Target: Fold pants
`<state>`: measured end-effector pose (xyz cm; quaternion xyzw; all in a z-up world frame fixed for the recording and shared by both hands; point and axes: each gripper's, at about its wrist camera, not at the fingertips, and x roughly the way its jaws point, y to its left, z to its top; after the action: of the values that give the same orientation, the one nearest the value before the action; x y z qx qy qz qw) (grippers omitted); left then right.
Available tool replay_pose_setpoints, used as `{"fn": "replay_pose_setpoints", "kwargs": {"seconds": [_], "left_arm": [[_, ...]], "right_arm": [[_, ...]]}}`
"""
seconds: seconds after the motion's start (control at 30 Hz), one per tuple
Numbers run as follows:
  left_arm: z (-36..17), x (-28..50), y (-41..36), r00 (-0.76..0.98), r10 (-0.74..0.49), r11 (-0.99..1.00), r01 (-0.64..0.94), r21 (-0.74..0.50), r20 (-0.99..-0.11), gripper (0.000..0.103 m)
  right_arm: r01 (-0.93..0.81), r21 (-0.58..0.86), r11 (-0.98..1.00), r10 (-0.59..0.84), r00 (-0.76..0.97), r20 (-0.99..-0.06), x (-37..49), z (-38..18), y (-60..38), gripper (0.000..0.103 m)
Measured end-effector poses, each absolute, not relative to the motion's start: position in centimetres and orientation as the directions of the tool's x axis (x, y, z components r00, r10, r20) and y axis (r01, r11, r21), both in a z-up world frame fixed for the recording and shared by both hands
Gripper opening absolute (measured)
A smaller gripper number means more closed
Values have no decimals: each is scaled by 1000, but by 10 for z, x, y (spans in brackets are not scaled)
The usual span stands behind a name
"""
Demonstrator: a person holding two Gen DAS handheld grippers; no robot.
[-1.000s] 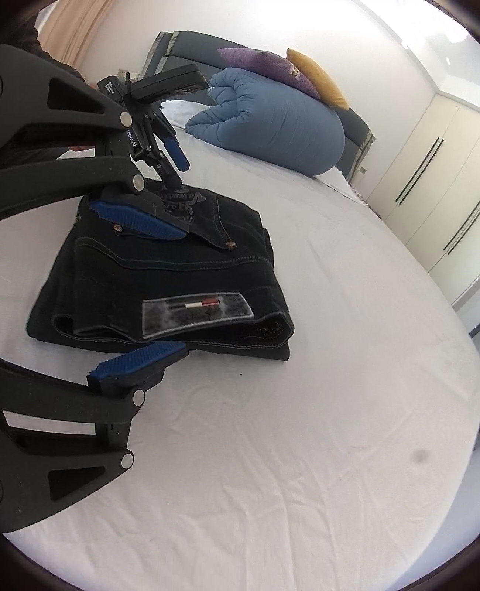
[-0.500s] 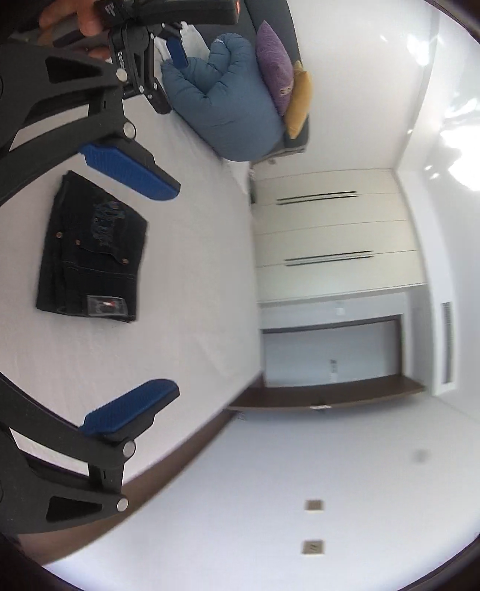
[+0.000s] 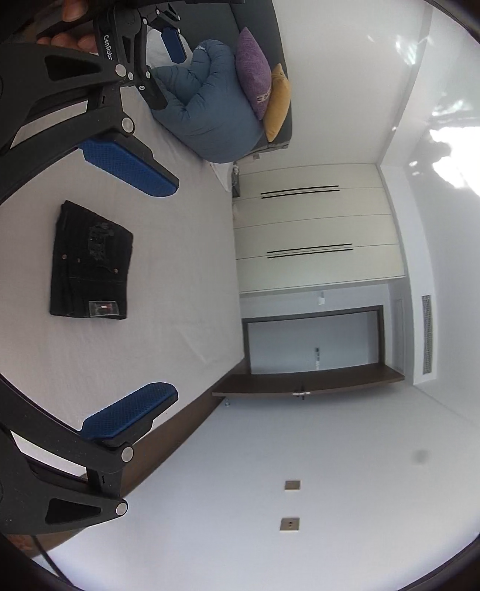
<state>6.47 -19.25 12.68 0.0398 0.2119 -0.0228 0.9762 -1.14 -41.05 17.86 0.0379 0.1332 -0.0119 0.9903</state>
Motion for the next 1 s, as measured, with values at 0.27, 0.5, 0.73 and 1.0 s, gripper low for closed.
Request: {"fn": "replay_pose_setpoints", "kwargs": {"seconds": [0.27,0.5,0.73,1.0], "left_arm": [[62,76,-203,770,-14,998,51,40,-638,103],[44,88,-202,721,-17,999,45,23,-693,103],[36,95,-198,692,-21,1000,30,0,-721,103],[33,99,-197,682,-26,999,36,-3,-731,103]], "right_arm": [[185,57,981,-130,848,-514,-4,142,-409,103],[174,52,983,-112,807,-580,23,102,-410,103],[177,46,983,-114,787,-606,44,85,-416,103],[165,37,986,-107,777,-621,56,80,-414,103]]}}
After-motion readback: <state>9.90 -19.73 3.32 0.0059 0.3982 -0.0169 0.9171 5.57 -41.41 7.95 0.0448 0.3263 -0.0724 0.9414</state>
